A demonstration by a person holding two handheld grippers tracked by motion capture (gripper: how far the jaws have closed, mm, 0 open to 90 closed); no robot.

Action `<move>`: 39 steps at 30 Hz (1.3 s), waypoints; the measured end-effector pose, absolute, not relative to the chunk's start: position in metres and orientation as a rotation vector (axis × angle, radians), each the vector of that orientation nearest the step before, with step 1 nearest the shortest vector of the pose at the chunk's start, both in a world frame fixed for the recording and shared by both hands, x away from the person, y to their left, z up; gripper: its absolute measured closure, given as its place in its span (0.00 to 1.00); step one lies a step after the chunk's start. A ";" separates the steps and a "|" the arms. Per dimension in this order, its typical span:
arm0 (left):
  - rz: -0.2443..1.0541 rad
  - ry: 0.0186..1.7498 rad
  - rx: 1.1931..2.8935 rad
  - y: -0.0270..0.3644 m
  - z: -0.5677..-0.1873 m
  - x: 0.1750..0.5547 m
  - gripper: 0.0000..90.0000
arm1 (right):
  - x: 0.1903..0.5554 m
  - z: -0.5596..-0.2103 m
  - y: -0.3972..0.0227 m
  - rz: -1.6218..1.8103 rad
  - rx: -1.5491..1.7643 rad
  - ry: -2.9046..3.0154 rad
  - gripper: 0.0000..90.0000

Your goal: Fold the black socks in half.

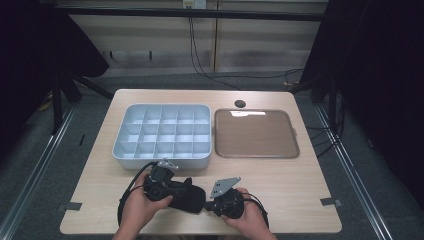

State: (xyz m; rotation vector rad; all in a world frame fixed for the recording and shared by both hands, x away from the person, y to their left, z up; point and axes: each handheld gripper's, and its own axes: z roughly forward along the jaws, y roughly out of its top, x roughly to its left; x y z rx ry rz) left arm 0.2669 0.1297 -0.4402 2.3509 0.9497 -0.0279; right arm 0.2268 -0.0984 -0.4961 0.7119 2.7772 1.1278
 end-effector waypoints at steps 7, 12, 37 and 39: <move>-0.022 0.959 2.350 0.124 -0.445 0.266 0.84 | 0.227 -0.496 -0.099 1.128 0.714 2.782 1.00; -0.026 0.952 2.362 0.120 -0.448 0.265 0.83 | 0.227 -0.496 -0.098 1.130 0.711 2.781 1.00; -0.084 0.956 2.339 0.120 -0.444 0.264 0.62 | 0.228 -0.497 -0.099 1.142 0.731 2.782 1.00; -0.091 0.966 2.330 0.121 -0.442 0.264 0.61 | 0.228 -0.497 -0.099 1.141 0.731 2.781 1.00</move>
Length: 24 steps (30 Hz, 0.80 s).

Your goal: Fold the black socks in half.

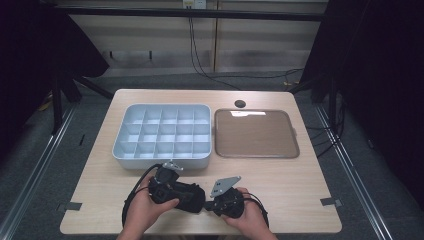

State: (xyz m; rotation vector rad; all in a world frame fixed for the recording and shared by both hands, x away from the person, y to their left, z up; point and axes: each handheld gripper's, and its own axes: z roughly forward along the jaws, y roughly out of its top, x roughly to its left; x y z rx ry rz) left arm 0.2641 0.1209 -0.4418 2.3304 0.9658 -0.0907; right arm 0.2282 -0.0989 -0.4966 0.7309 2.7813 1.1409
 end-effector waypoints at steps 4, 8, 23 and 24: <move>-0.103 0.979 2.304 0.123 -0.441 0.265 0.56 | 0.228 -0.497 -0.099 1.139 0.728 2.783 1.00; -0.102 0.992 2.299 0.126 -0.440 0.267 0.55 | 0.228 -0.496 -0.099 1.139 0.731 2.782 1.00; -0.013 1.098 2.247 0.156 -0.440 0.275 0.44 | 0.229 -0.497 -0.099 1.139 0.728 2.783 1.00; -0.014 1.106 2.245 0.157 -0.441 0.275 0.43 | 0.228 -0.497 -0.099 1.143 0.732 2.783 1.00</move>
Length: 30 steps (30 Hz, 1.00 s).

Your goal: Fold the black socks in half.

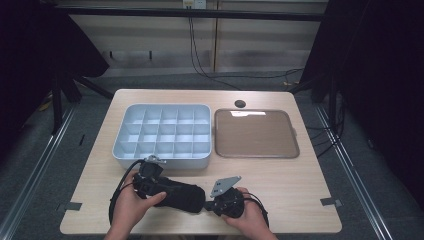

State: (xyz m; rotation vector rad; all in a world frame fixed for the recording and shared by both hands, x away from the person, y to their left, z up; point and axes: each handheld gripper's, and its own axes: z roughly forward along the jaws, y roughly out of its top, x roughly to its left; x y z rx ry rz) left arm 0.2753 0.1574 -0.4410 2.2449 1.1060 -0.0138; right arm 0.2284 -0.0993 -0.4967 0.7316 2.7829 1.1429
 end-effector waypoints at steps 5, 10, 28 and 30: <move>-0.005 1.133 2.256 0.165 -0.446 0.276 0.43 | 0.228 -0.496 -0.099 1.139 0.731 2.782 1.00; 0.004 1.160 2.252 0.172 -0.451 0.277 0.42 | 0.228 -0.496 -0.099 1.137 0.729 2.784 1.00; -0.006 1.208 2.247 0.187 -0.462 0.279 0.44 | 0.229 -0.496 -0.099 1.136 0.719 2.786 0.99; -0.003 1.206 2.249 0.188 -0.463 0.279 0.44 | 0.229 -0.496 -0.099 1.136 0.721 2.786 0.99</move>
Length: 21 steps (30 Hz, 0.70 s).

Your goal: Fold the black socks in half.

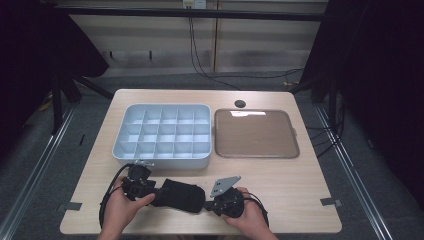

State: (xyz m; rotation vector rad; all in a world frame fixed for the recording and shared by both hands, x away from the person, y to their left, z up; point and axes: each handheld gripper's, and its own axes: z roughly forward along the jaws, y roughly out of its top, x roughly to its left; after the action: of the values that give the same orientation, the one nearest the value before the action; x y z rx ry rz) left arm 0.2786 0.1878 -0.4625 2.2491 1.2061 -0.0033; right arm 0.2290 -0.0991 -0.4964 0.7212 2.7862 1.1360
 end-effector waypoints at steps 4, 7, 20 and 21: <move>0.001 1.219 2.247 0.190 -0.466 0.278 0.44 | 0.229 -0.496 -0.099 1.135 0.721 2.786 0.99; 0.002 1.224 2.244 0.192 -0.468 0.278 0.44 | 0.229 -0.496 -0.099 1.135 0.722 2.787 0.99; 0.003 1.232 2.252 0.193 -0.475 0.276 0.45 | 0.229 -0.497 -0.098 1.144 0.714 2.786 0.99; 0.006 1.232 2.253 0.193 -0.475 0.276 0.45 | 0.229 -0.497 -0.098 1.142 0.718 2.788 0.99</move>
State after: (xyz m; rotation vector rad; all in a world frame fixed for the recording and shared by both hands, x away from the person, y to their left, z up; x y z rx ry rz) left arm 0.2757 0.1926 -0.4753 2.2526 1.2322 0.0060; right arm 0.2289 -0.0978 -0.4966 0.7183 2.7877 1.1422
